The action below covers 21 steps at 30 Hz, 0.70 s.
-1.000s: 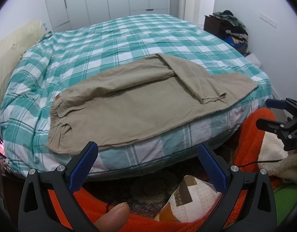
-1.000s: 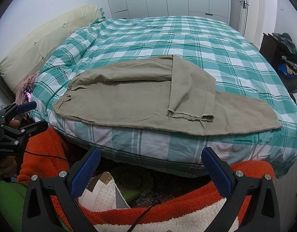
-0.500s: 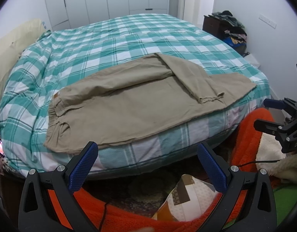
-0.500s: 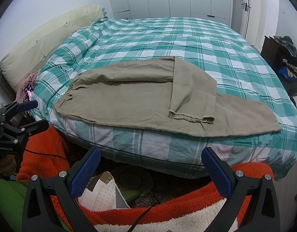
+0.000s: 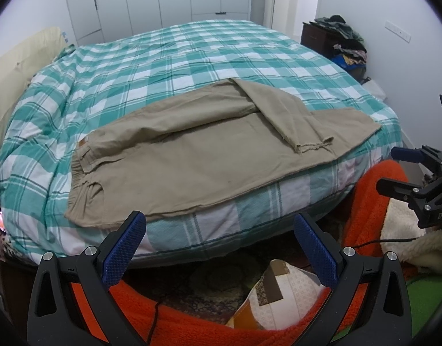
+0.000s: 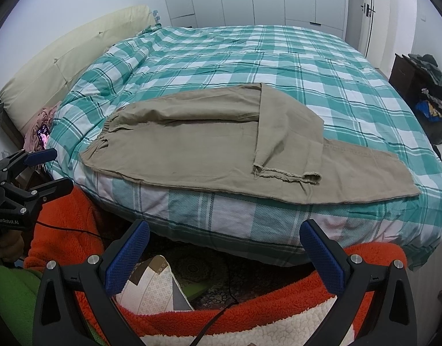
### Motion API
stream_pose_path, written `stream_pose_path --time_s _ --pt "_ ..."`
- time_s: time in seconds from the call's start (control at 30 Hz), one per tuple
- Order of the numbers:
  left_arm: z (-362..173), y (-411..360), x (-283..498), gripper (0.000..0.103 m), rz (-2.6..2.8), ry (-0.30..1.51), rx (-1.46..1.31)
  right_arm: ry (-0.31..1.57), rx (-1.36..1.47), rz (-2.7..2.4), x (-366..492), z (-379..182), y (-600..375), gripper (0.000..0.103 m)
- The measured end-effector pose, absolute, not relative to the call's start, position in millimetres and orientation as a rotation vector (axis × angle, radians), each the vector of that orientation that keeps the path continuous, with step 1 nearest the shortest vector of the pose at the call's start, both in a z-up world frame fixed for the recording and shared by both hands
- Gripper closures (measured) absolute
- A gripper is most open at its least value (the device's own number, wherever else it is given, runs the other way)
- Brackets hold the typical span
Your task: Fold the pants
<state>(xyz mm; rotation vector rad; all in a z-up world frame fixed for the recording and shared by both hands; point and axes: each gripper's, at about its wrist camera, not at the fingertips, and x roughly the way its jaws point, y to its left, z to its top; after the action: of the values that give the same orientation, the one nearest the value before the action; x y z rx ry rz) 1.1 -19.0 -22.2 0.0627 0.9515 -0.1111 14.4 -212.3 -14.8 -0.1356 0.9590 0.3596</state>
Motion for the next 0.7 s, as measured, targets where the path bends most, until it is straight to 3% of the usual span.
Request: stream_pose_path --time_s 0.27,0.53,0.7 --pt "-21.5 -20.5 -0.8 0.001 -0.128 0.937 0.071 0.963 -0.132 0.359 15.4 -17.0 -211.8 0.0" --pt "-0.8 -0.2 -2.3 0.001 -0.07 0.801 0.035 0.932 -0.15 0.359 15.4 -14.0 -210.9 0.0" --pt "-14.3 8.7 14.4 0.001 -0.046 0.856 -0.005 0.861 -0.157 0.368 13.3 -4.9 -211.2 0.0"
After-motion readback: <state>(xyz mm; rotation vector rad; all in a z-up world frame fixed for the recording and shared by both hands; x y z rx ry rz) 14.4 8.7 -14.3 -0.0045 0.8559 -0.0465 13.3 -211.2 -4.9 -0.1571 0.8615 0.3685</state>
